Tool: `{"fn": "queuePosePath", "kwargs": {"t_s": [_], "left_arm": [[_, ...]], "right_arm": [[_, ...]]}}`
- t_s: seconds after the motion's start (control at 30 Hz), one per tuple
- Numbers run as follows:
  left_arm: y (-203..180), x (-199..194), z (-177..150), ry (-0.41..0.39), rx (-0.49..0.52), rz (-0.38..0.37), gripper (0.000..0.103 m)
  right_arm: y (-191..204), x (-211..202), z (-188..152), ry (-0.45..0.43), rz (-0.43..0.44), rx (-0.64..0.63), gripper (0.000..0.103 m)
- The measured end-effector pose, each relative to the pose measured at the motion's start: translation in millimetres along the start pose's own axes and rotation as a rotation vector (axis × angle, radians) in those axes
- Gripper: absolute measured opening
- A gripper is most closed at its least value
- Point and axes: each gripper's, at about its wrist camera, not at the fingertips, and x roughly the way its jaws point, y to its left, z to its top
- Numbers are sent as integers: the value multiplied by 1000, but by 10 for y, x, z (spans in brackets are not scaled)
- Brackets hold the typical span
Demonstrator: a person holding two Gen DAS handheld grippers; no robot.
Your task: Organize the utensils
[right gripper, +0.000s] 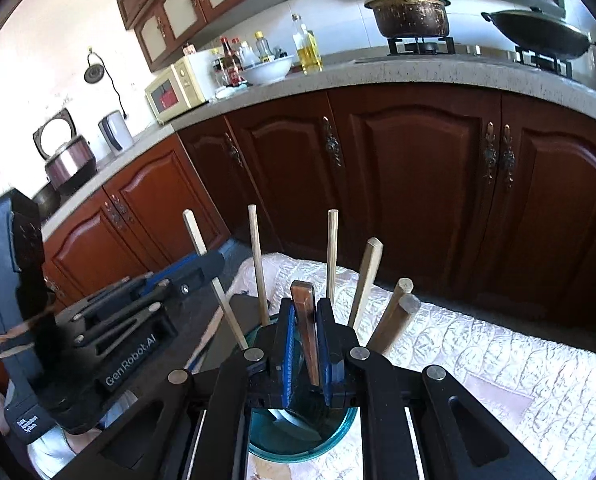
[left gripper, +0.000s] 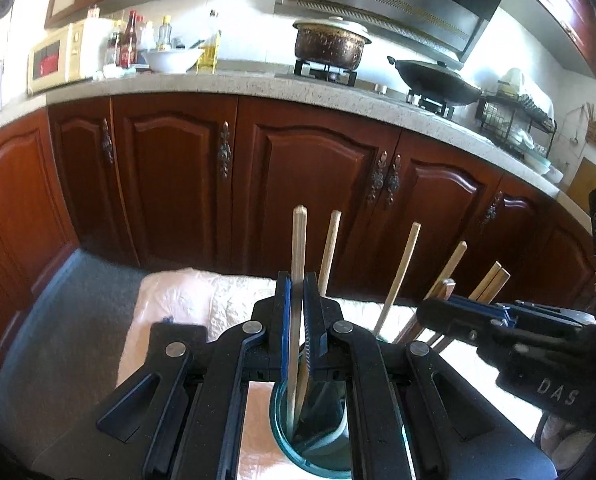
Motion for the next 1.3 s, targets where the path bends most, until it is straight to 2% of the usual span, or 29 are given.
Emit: {"fn": "queuePosePath", "kwargs": {"t_s": [0.1,0.13,0.17,0.23,0.43,0.5,0.8,1.03,1.3], "left_arm": [[12,-15,-27,15,-7,-4,7],[11,-24,-34,18,-9,-5,13],[13,-39,-44,23,-14,-7,24],[26,-68,-53,28,-27,-20,34],[2,-234,-130,34,-18,-19,35],[-22,-301,-186,36,-10,-2,38],[-147,-505,-524,70,18,62,39],[-231,-664,-681,65,57,94,39],[-225,-802,-742,50,55,105,39]], "right_arm": [[-44,-28,-3,10,24,32,12],[-52,-54,-10,11,28,36,19],[-48,-81,-10,8,29,37,29],[-49,-165,-35,-7,34,36,30],[1,-433,-191,-41,20,18,31],[6,-497,-270,-52,5,16,37],[-5,-543,-725,-62,-149,20,42],[39,-592,-875,-68,-172,55,42],[161,-710,-918,-91,-197,41,43]]}}
